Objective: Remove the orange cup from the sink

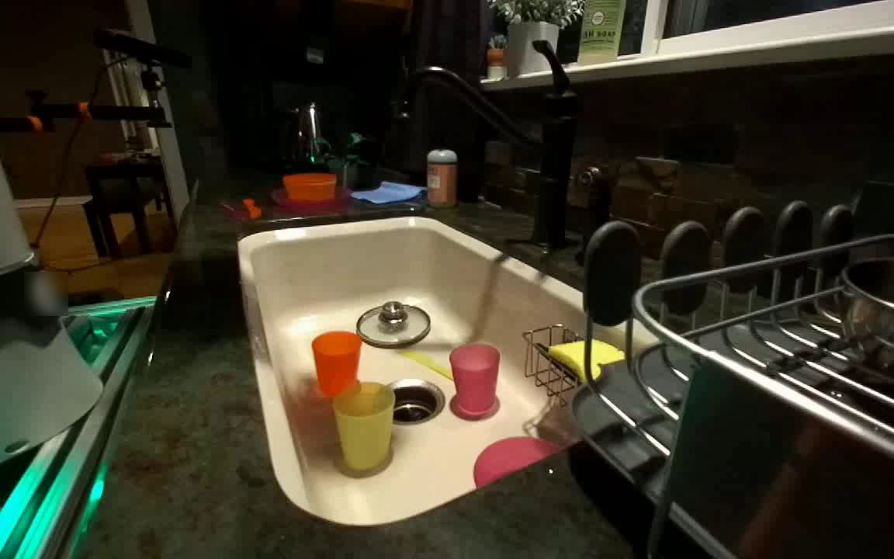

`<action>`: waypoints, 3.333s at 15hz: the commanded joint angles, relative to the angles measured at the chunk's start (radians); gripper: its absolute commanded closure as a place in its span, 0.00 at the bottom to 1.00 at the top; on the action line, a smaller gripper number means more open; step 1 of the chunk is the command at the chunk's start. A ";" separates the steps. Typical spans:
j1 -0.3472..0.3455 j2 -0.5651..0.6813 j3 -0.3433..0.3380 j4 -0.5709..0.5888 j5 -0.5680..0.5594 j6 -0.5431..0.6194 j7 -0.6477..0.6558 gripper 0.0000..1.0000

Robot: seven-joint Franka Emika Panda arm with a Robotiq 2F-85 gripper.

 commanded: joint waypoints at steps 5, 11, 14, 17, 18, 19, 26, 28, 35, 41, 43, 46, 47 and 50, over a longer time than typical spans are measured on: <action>-0.011 0.000 0.009 0.002 0.005 -0.003 -0.005 0.00; -0.011 0.000 0.009 0.002 0.005 -0.003 -0.005 0.00; -0.021 0.028 0.001 -0.018 0.000 0.005 -0.012 0.00; -0.042 0.043 -0.002 -0.064 -0.033 0.035 -0.031 0.00; -0.049 0.045 -0.001 -0.077 -0.046 0.048 -0.033 0.00; -0.056 0.044 0.006 -0.094 -0.076 0.072 -0.039 0.00; -0.048 0.072 -0.027 -0.138 -0.123 0.096 -0.140 0.00; -0.048 0.080 -0.034 -0.144 -0.123 0.097 -0.157 0.00; -0.047 0.081 -0.034 -0.144 -0.123 0.097 -0.160 0.00; -0.047 0.081 -0.034 -0.144 -0.123 0.097 -0.160 0.00; -0.047 0.081 -0.034 -0.144 -0.123 0.097 -0.160 0.00; -0.047 0.081 -0.034 -0.144 -0.123 0.097 -0.161 0.00; -0.047 0.081 -0.034 -0.144 -0.123 0.097 -0.161 0.00; -0.047 0.081 -0.034 -0.144 -0.123 0.097 -0.161 0.00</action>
